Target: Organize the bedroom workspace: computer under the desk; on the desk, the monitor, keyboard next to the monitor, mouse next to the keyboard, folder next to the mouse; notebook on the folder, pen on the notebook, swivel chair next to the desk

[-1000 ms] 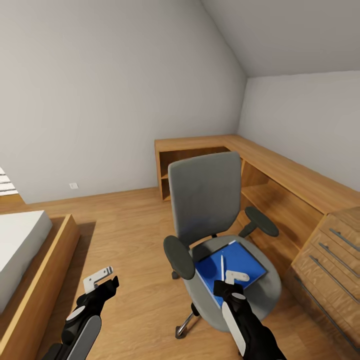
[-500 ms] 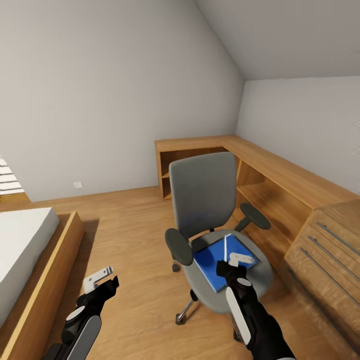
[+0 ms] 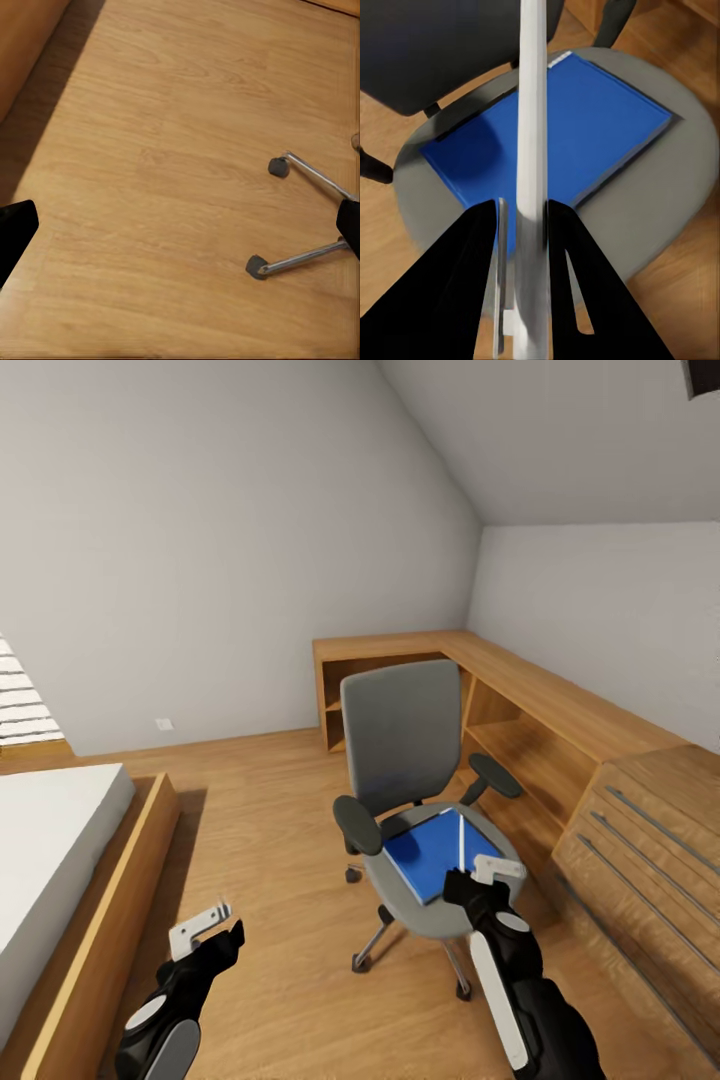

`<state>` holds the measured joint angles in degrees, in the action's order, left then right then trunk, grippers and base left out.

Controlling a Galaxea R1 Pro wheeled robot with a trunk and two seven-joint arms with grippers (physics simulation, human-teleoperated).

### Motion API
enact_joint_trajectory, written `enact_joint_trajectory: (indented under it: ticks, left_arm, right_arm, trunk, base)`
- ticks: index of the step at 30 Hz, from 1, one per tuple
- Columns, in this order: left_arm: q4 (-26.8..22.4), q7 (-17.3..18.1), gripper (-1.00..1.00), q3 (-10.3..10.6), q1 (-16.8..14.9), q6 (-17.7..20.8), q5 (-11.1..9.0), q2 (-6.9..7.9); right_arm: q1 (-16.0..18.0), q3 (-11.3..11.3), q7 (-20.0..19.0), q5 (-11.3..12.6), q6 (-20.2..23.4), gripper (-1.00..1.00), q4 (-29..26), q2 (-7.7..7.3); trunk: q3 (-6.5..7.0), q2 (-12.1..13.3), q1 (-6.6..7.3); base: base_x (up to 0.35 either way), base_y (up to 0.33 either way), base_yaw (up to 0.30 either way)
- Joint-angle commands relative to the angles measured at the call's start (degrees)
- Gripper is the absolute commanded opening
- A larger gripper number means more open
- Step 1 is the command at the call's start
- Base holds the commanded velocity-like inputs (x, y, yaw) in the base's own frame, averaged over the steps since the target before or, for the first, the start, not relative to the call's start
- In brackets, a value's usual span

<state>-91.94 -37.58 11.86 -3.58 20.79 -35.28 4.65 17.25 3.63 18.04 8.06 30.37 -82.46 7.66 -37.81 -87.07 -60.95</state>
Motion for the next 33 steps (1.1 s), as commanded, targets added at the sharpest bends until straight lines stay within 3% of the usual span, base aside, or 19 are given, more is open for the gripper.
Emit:
enact_joint_trajectory:
  ticks: [1,6,10,15,23,24,33]
  left_arm:
    - [-0.23,-0.48,1.00,0.35,0.12,0.13,-0.34,0.07]
    - [-0.68,-0.48,1.00,1.14,0.63,0.13,-0.32,0.09]
    - [-0.78,-0.48,1.00,1.35,0.75,0.13,-0.32,0.09]
    - [-0.78,-0.48,1.00,1.41,0.77,0.16,-0.38,0.06]
    - [-0.78,-0.48,1.00,1.98,0.77,1.96,-0.41,-0.12]
    - [-0.78,-0.55,1.00,3.54,0.77,2.04,-0.41,-0.09]
    - [-0.73,-0.57,1.00,6.20,0.77,2.07,-0.42,-0.10]
  right_arm:
    - [-0.40,0.08,0.59,0.64,0.74,-1.00,-1.29,-0.01]
    - [-1.03,0.00,0.59,0.69,1.77,-1.00,-3.28,0.01]
    - [-1.22,-2.61,0.59,0.83,2.17,-1.00,-4.48,0.11]
    - [-1.26,-3.99,0.59,0.84,2.75,-1.00,-4.94,0.16]
    - [-1.26,-4.06,0.59,0.84,2.77,-1.00,-5.62,0.24]
    - [-1.26,-4.07,0.59,0.84,2.77,-1.00,-5.72,0.25]
    - [-1.26,-4.22,0.59,0.83,2.69,-1.00,-5.74,0.33]
  trunk:
    - [0.13,0.38,0.24]
    - [1.03,2.39,1.34]
    - [1.75,3.99,2.22]
    - [2.64,6.00,3.32]
    - [4.08,9.21,5.07]
    - [4.26,9.61,5.29]
    - [5.88,13.22,7.27]
  base:
    - [-0.080,0.000,0.000]
    - [-0.039,0.000,0.000]
    - [-0.006,0.000,0.000]
    - [-0.002,0.000,0.000]
    - [0.000,0.000,0.000]
    - [0.000,0.000,0.000]
    - [0.000,0.000,-0.010]
